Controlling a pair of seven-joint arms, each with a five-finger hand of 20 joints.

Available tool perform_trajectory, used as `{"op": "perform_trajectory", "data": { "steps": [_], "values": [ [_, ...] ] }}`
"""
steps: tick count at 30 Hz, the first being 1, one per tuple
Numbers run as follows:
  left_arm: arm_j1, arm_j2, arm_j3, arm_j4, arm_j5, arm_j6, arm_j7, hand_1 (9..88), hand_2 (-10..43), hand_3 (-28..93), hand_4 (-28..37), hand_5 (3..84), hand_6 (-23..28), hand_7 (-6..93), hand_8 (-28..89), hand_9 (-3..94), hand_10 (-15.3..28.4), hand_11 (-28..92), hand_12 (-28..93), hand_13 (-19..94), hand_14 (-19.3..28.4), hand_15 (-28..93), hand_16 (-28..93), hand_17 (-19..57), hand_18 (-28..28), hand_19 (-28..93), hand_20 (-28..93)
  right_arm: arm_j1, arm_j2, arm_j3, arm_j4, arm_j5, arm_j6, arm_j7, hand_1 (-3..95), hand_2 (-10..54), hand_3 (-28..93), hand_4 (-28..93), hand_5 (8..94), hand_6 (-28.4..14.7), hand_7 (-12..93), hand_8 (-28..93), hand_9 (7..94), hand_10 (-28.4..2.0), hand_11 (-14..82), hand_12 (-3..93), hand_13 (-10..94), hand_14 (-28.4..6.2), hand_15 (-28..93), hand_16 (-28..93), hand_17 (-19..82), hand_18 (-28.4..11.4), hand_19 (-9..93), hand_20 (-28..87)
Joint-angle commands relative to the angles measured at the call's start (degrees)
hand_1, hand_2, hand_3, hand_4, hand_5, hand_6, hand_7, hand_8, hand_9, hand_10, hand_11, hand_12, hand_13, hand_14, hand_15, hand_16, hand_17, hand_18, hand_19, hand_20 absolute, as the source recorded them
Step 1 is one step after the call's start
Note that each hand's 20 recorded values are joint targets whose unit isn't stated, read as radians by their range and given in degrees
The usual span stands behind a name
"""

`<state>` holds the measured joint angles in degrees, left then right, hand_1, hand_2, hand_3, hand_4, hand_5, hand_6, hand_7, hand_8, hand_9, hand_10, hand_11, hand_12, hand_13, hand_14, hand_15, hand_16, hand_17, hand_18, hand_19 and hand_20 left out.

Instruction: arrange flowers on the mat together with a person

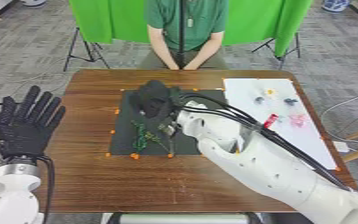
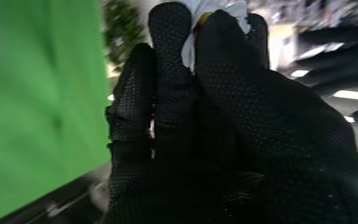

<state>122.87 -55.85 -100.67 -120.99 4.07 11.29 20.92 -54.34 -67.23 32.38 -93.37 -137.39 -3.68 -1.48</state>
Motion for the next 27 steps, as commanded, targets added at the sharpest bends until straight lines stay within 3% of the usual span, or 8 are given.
{"op": "perform_trajectory", "data": {
  "steps": [1,4,7,12,15,18,23,27],
  "values": [
    [-0.75,1.04,1.23,1.11,-0.46,0.95,-0.6,26.7,12.5,65,-28.3,39.4,7.3,10.3,-8,32.6,14.2,14,8,21,13.2,20,-6,-5.1,12.1,25,10,-0.4,-7.9,-2.2,5.08,-2.58,-3.77,1.53,67.6,-9.5,66,-28,59.3,5.5,49,-2,73.9,-4.3,9.8,43.2,65,0.2,31,51,32,-12.4,77,36],
    [-1.18,1.59,1.72,1.25,-1.23,0.82,-0.35,26.6,12.5,66,-28.3,39.5,7.3,10.2,-8,32.6,14.2,14,8,21,13.1,20,-6,-5.1,12.1,25,10,0.66,-8.75,-3.84,6.29,-2.78,-2.27,3.28,67.5,-9.5,66,-28,59.2,5.4,49,-2,73.7,-4.2,9.8,43.1,65,0.2,31,51,32,-12.4,76,36],
    [-1.75,1.94,2.28,1.39,-0.99,0.92,-0.45,26.7,12.5,65,-28.3,39.4,7.3,10.2,-8,32.6,14.2,14,8,21,13.2,20,-6,-5.1,12.1,25,10,1.87,-8.49,-6.56,6.82,-2.0,0.01,5.56,67.2,-9.5,66,-28,59.0,5.2,49,-2,73.3,-4.4,9.7,43.0,65,0.2,31,51,33,-12.4,75,36],
    [-2.52,3.08,2.88,1.9,-1.87,1.61,-0.73,27.1,12.7,65,-28.3,39.6,7.3,10.4,-8,32.7,14.2,14,8,21,13.1,20,-6,-5.1,12.1,25,10,0.31,-9.78,-6.44,7.24,-2.46,-2.36,8.0,66.3,-9.5,65,-28,57.8,4.9,48,-3,71.9,-4.6,9.3,41.7,64,0.0,31,49,34,-12.4,70,39],
    [-2.87,2.98,3.5,2.03,-2.37,1.33,-0.08,26.9,12.7,66,-28.3,39.7,7.3,10.4,-9,32.7,14.1,14,8,21,13.0,19,-6,-5.2,12.1,25,10,-0.8,-10.57,-5.65,7.77,-4.24,-1.72,7.92,65.8,-9.5,65,-28,56.8,4.6,46,-3,71.0,-4.9,8.7,40.8,64,-0.3,30,48,34,-12.4,69,40],
    [-2.9,3.08,3.49,2.08,-2.17,1.13,-0.3,27.0,12.7,66,-28.3,39.7,7.3,10.5,-9,32.7,14.2,14,8,21,12.8,19,-6,-5.2,12.1,25,10,-0.78,-10.09,-5.95,7.69,-4.66,-1.11,8.19,65.6,-9.5,64,-28,56.5,4.2,45,-4,70.1,-5.1,8.6,40.5,63,-0.2,29,48,35,-12.4,68,40],
    [-2.66,2.75,3.03,2.09,-3.16,1.65,0.22,26.8,12.7,66,-28.3,39.7,7.3,10.7,-9,32.7,14.1,14,8,21,12.8,20,-6,-5.2,12.1,25,10,-0.95,-9.68,-6.23,7.58,-4.27,-1.28,8.76,64.9,-9.5,64,-28,55.3,4.2,40,-6,65.5,-6.4,15.1,33.2,61,-1.1,29,45,34,-13.0,66,42],
    [-2.89,2.45,3.13,2.25,-2.97,1.4,0.15,26.7,12.7,66,-28.3,39.8,7.3,10.7,-9,32.8,14.1,14,8,21,12.8,20,-6,-5.2,12.1,25,10,-2.52,-10.05,-4.87,7.19,-5.69,-2.69,7.92,64.8,-9.5,63,-28,55.3,4.0,39,-7,64.7,-6.6,16.4,31.6,60,-1.5,28,44,34,-12.7,65,42]
  ]
}}
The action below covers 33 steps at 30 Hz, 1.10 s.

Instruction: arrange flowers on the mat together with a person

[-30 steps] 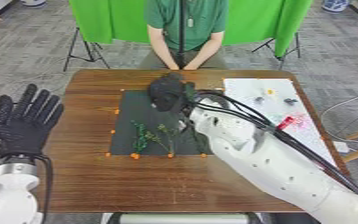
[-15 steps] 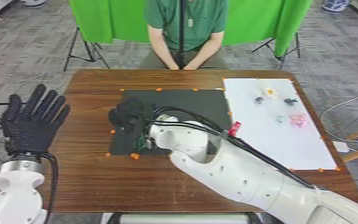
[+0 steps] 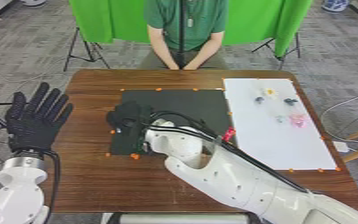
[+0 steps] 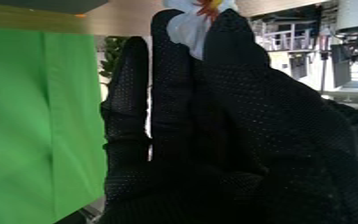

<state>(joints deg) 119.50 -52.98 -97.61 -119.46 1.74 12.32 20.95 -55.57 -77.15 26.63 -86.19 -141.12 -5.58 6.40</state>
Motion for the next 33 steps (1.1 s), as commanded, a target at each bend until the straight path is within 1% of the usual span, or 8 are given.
{"op": "perform_trajectory", "data": {
  "steps": [1,6,11,17,21,26,29,33],
  "values": [
    [0.83,-0.55,-0.14,0.55,-0.65,0.51,0.21,26.7,12.7,66,-28.3,39.8,7.3,10.8,-9,32.8,14.1,14,8,21,12.9,20,-6,-5.2,12.1,25,10,-2.2,-0.43,1.86,-0.17,-3.16,-1.38,-0.88,64.7,-9.5,63,-28,55.3,4.0,39,-8,64.3,-6.6,16.8,31.0,60,-1.5,28,44,34,-12.7,65,41],
    [1.19,-0.76,-0.49,0.36,-0.91,0.98,0.51,26.7,12.7,66,-28.3,39.9,7.3,10.8,-9,32.8,14.1,14,8,21,12.9,20,-6,-5.2,12.1,25,10,-2.56,-0.27,2.69,-0.82,-4.4,-4.88,-1.77,55.5,-9.5,75,-28,51.1,3.3,35,-18,55.3,-8.4,17.4,18.8,53,-5.8,30,28,30,-13.8,61,36],
    [1.69,-1.09,-0.86,0.25,-0.83,0.82,0.52,26.5,12.6,66,-28.3,39.9,7.3,11.0,-9,32.9,14.1,14,8,21,13.1,20,-6,-5.2,12.2,26,10,-3.27,-0.08,3.49,-1.53,-4.7,-7.04,-1.87,53.8,-9.5,76,-28,49.5,3.1,33,-18,52.3,-8.6,14.9,17.7,50,-6.7,29,24,29,-13.7,57,32],
    [2.16,-1.1,-1.22,0.07,-1.0,0.98,0.78,26.3,12.4,67,-28.3,40.0,7.4,11.0,-9,32.9,14.1,15,8,21,13.1,21,-6,-5.2,12.2,25,10,-3.51,0.5,2.78,-1.79,-5.32,-5.4,0.8,52.0,-9.5,77,-28,48.3,2.3,31,-18,50.6,-9.4,13.2,17.4,49,-7.4,30,22,28,-14.2,57,30],
    [2.27,-0.8,-1.47,0.03,-1.33,1.0,1.29,26.5,12.4,66,-28.3,40.0,7.4,11.0,-9,33.0,14.1,15,8,21,13.1,21,-6,-5.2,12.2,26,10,-1.95,1.26,0.85,-2.24,-5.54,-4.56,4.1,50.9,-9.5,77,-28,51.6,0.3,28,-17,50.7,-11.2,13.0,17.3,48,-8.2,30,22,28,-15.1,60,30],
    [2.13,-1.06,-1.57,0.03,-1.22,0.97,1.07,26.3,12.4,67,-28.3,40.1,7.4,11.0,-9,33.0,14.0,15,8,21,13.2,21,-6,-5.1,12.2,25,10,-1.36,1.56,-0.01,-3.23,-5.58,-5.56,8.19,47.3,-9.5,77,-28,59.9,-1.7,25,-15,52.3,-12.9,13.2,17.0,48,-10.0,32,20,27,-16.0,62,30],
    [2.41,-1.18,-1.79,-0.08,-1.09,1.1,1.01,26.4,12.5,66,-28.3,40.0,7.4,11.0,-9,32.9,14.0,15,8,21,13.5,21,-6,-5.1,12.2,26,10,-1.01,1.89,-0.71,-4.12,-3.72,-3.86,11.38,43.0,-9.5,75,-28,65.9,-3.1,23,-14,53.3,-14.5,12.7,16.7,47,-11.6,33,20,26,-17.3,63,30],
    [2.61,-1.03,-1.96,-0.06,-1.39,1.0,1.31,26.3,12.5,66,-28.3,40.0,7.4,11.0,-9,32.9,14.1,15,8,21,13.6,21,-6,-5.1,12.2,26,10,-0.18,2.31,-1.54,-5.59,-2.88,-1.64,14.51,39.2,-9.5,75,-28,67.3,-4.6,20,-12,53.8,-16.2,12.0,16.4,47,-13.2,35,19,26,-18.2,65,30]
  ]
}}
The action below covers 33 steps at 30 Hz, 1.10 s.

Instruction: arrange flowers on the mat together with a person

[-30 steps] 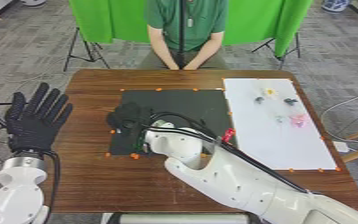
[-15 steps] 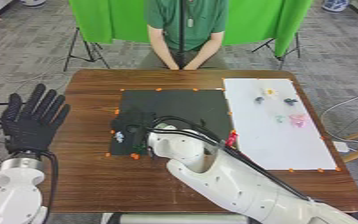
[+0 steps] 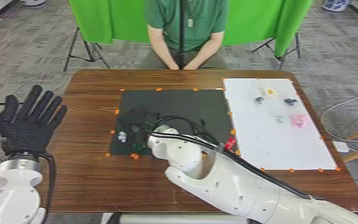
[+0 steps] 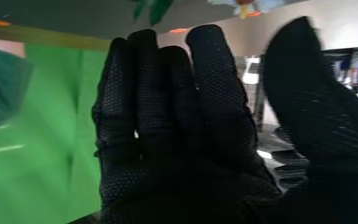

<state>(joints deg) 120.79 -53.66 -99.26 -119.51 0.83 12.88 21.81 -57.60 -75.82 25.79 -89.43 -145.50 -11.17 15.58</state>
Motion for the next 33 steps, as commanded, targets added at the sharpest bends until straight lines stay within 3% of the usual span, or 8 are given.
{"op": "perform_trajectory", "data": {
  "steps": [1,6,10,12,16,19,29,33],
  "values": [
    [1.33,-0.4,-0.28,-0.02,-0.49,0.5,0.44,26.4,12.5,66,-28.3,40.0,7.4,11.0,-9,32.9,14.1,15,8,21,13.6,21,-6,-5.1,12.2,25,10,1.71,1.12,-0.48,-2.93,1.25,3.9,5.59,38.9,-9.5,75,-28,67.3,-4.8,20,-12,53.8,-16.3,12.0,16.4,47,-13.4,35,19,26,-18.5,65,30],
    [1.34,-1.07,-0.56,-0.01,0.1,0.11,-0.19,26.4,12.4,67,-28.3,40.1,7.4,11.2,-9,33.0,14.2,14,8,21,13.6,21,-6,-5.1,12.2,26,10,-1.16,2.43,3.84,-6.78,3.07,4.04,4.57,38.0,-9.5,75,-28,66.6,-4.6,20,-11,54.4,-16.6,12.2,16.4,47,-13.9,37,18,26,-19.2,67,30],
    [1.73,-1.04,-0.99,-0.4,1.2,-0.45,-0.46,26.5,12.4,66,-28.3,40.1,7.4,11.0,-9,33.0,14.1,14,8,21,13.3,21,-6,-5.1,12.2,25,10,-4.29,5.78,10.0,-11.93,15.14,4.88,6.6,35.7,-9.5,74,-25,61.8,-3.4,21,-12,53.9,-16.5,12.2,16.5,47,-14.0,37,17,26,-19.3,66,27],
    [2.28,-1.1,-1.57,-0.69,2.09,-0.7,-0.7,26.3,12.4,67,-28.3,40.0,7.4,10.9,-9,32.9,14.1,14,8,21,13.2,21,-6,-5.1,12.2,25,10,-7.23,6.77,15.59,-14.61,25.18,5.17,7.84,26.2,3.4,70,-23,55.3,-4.0,19,-11,51.9,-17.5,11.0,16.3,45,-15.1,37,16,24,-19.2,62,23],
    [2.74,-1.2,-2.28,-0.99,2.24,-0.99,-0.48,26.5,12.5,66,-28.3,40.0,7.4,10.7,-9,32.9,14.2,14,8,21,13.0,20,-6,-5.1,12.1,25,10,-12.46,10.77,24.69,-18.43,36.73,11.34,6.88,20.2,10.3,67,-23,47.2,-6.0,14,-9,46.8,-19.5,9.4,16.1,40,-17.4,37,14,21,-19.4,60,18],
    [3.05,-1.49,-2.77,-1.21,2.54,-1.4,-0.04,26.4,12.4,66,-28.3,39.9,7.5,10.6,-9,32.9,14.2,14,8,21,13.0,20,-6,-5.1,12.1,25,10,-17.13,13.63,32.26,-21.34,48.8,15.37,5.83,17.3,11.6,67,-22,44.0,-7.4,12,-9,44.3,-20.2,8.5,15.9,38,-18.5,36,14,20,-19.2,59,15],
    [4.84,-2.18,-4.23,-2.2,2.32,-1.13,0.7,26.5,12.3,66,-28.3,39.8,7.4,10.5,-9,32.9,14.1,14,8,21,12.7,20,-6,-5.0,12.1,25,10,-30.34,17.6,54.33,-25.09,93.54,16.81,-4.11,16.5,12.4,67,-23,40.5,-7.2,10,-8,39.3,-19.1,6.9,15.3,30,-18.3,29,13,14,-18.4,49,11],
    [4.97,-2.06,-4.62,-2.42,2.52,-1.46,0.97,26.5,12.4,66,-28.3,39.8,7.3,10.4,-9,33.5,13.5,14,8,21,12.4,20,-6,-4.9,11.9,25,10,-33.9,19.45,58.62,-26.19,95.45,18.2,-8.28,15.7,12.7,67,-23,38.0,-7.0,8,-7,36.7,-18.4,4.6,14.8,28,-17.8,25,15,12,-18.1,45,12]
  ]
}}
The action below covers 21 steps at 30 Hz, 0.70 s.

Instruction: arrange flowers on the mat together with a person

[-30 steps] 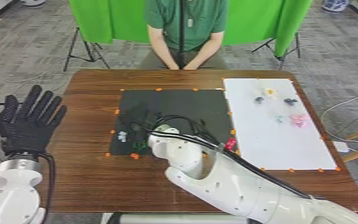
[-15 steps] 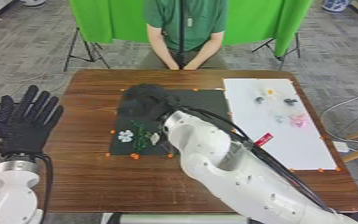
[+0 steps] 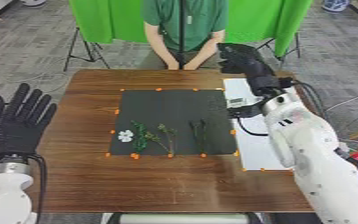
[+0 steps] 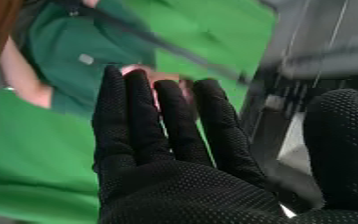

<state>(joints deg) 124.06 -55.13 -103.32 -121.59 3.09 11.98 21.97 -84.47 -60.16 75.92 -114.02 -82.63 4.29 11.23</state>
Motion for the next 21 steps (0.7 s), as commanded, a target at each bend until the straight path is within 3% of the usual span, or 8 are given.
{"op": "perform_trajectory", "data": {
  "steps": [1,4,11,12,14,18,21],
  "values": [
    [1.79,-0.62,-0.76,-0.54,0.22,-0.42,1.01,26.7,12.4,66,-28.3,39.9,7.3,10.3,-9,33.6,13.3,14,8,21,12.2,19,-6,-4.8,11.9,24,10,-7.82,4.15,9.71,-1.66,32.66,2.14,-4.64,15.3,12.7,67,-23,37.9,-7.0,8,-7,36.6,-18.3,4.2,15.0,28,-17.6,23,16,12,-18.1,44,12],
    [1.43,-0.54,-0.84,-0.51,-0.03,0.34,1.19,26.6,12.6,66,-28.3,39.8,7.2,10.3,-9,33.7,13.2,14,7,22,12.1,19,-6,-4.7,11.7,24,10,-10.75,5.4,12.5,-2.4,33.6,3.76,-6.59,14.9,12.5,68,-23,37.4,-6.7,8,-7,35.9,-17.9,3.2,15.0,27,-17.2,21,17,12,-17.8,42,12],
    [1.82,-0.65,-1.8,-0.91,-0.07,0.19,1.79,26.8,12.6,65,-28.3,39.7,7.1,10.3,-9,33.3,13.7,14,7,21,12.0,19,-6,-4.7,11.7,24,10,-18.18,6.51,19.02,-3.82,38.72,1.83,-10.36,13.7,12.0,68,-24,36.5,-5.9,7,-7,34.2,-16.5,2.4,15.1,26,-15.9,15,19,11,-17.4,37,13],
    [1.48,-0.45,-1.72,-0.93,0.17,0.96,1.88,26.9,12.6,65,-28.3,39.3,7.0,10.1,-9,32.9,13.8,14,7,21,12.0,19,-6,-4.8,11.6,24,10,-19.24,6.52,19.96,-4.32,38.89,2.06,-10.74,13.5,11.9,68,-24,36.1,-5.8,7,-7,33.9,-16.3,2.4,15.1,26,-15.9,15,19,11,-17.4,37,13],
    [1.28,-0.12,-2.2,-0.9,1.18,1.23,1.6,26.8,12.6,65,-28.3,37.0,6.5,9.9,-9,31.8,13.7,14,7,20,11.8,19,-6,-4.8,11.6,24,10,-20.6,6.43,21.39,-5.11,38.72,2.43,-10.59,13.0,11.6,68,-25,35.8,-5.6,7,-6,33.4,-16.0,2.2,14.9,26,-15.6,13,20,10,-17.4,37,13],
    [0.64,0.98,-2.7,-0.59,1.13,0.7,1.4,26.5,12.8,65,-28.3,35.4,6.1,10.3,-9,30.9,13.5,13,7,19,11.7,18,-7,-4.8,11.4,24,10,-22.15,6.97,21.49,-5.7,39.63,4.66,-12.37,12.8,11.6,68,-25,35.8,-5.5,7,-7,33.1,-15.5,2.2,14.9,26,-15.4,11,22,10,-17.5,37,14],
    [0.51,1.39,-3.11,-0.8,1.33,1.2,1.31,26.3,12.9,65,-28.3,35.4,6.3,10.3,-9,30.7,13.5,13,7,19,11.6,18,-7,-4.8,11.3,24,10,-22.49,6.81,21.16,-5.73,42.08,5.26,-12.04,12.7,11.7,68,-25,36.0,-5.4,8,-7,33.4,-15.3,2.3,14.8,26,-15.2,11,22,10,-17.5,36,14]
  ]
}}
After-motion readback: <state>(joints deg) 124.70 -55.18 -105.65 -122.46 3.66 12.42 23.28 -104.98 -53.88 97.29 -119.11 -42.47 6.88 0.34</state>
